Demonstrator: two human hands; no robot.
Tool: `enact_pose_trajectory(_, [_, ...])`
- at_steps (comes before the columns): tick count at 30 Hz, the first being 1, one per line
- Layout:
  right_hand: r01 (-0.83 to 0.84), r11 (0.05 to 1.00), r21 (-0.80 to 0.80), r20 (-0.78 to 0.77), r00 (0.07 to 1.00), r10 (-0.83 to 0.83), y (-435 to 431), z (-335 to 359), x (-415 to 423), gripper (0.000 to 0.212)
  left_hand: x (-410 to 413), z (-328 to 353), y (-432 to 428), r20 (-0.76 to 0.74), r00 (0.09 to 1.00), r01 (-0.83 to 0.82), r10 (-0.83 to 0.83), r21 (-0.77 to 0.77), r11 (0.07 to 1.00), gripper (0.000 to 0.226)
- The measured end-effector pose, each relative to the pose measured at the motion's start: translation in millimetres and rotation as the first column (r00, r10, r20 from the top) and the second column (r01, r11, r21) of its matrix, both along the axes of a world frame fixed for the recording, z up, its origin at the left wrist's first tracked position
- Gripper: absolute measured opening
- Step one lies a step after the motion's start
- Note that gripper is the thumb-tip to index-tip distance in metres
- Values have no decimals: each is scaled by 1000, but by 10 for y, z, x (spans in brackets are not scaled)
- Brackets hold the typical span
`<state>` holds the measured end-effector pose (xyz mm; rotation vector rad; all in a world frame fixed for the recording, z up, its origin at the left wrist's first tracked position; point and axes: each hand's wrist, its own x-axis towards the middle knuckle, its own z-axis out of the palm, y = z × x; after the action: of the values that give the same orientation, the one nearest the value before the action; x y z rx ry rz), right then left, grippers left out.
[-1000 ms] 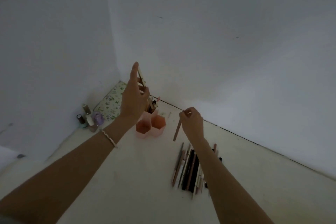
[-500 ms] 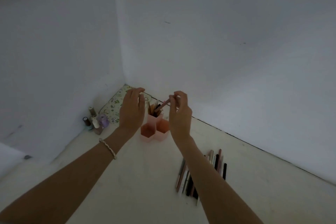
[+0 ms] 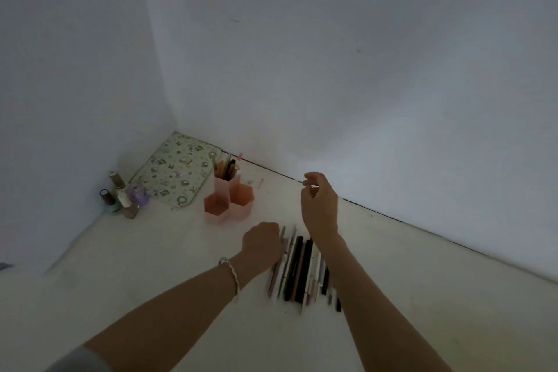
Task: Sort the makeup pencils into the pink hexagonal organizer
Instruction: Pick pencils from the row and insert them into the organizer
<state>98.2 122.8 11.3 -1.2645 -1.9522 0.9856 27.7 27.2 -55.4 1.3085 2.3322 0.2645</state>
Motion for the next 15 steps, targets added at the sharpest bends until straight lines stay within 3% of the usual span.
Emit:
enact_pose_trajectory(3, [33,999,-4,41,999,-33,62,-42,315,28,195,-183,42,28,998,-48,50,-45,998,38])
enact_pose_trajectory(9, [68,997,-40,39,997,-66,59,-169,572,18,288,-265,113,107,985,-127,136,-87,988,26])
enact_pose_trajectory(15, [50,994,-98,34,998,-47,-22,-256,506,20,280,-217,157,202,944,-240,261,-124,963,28])
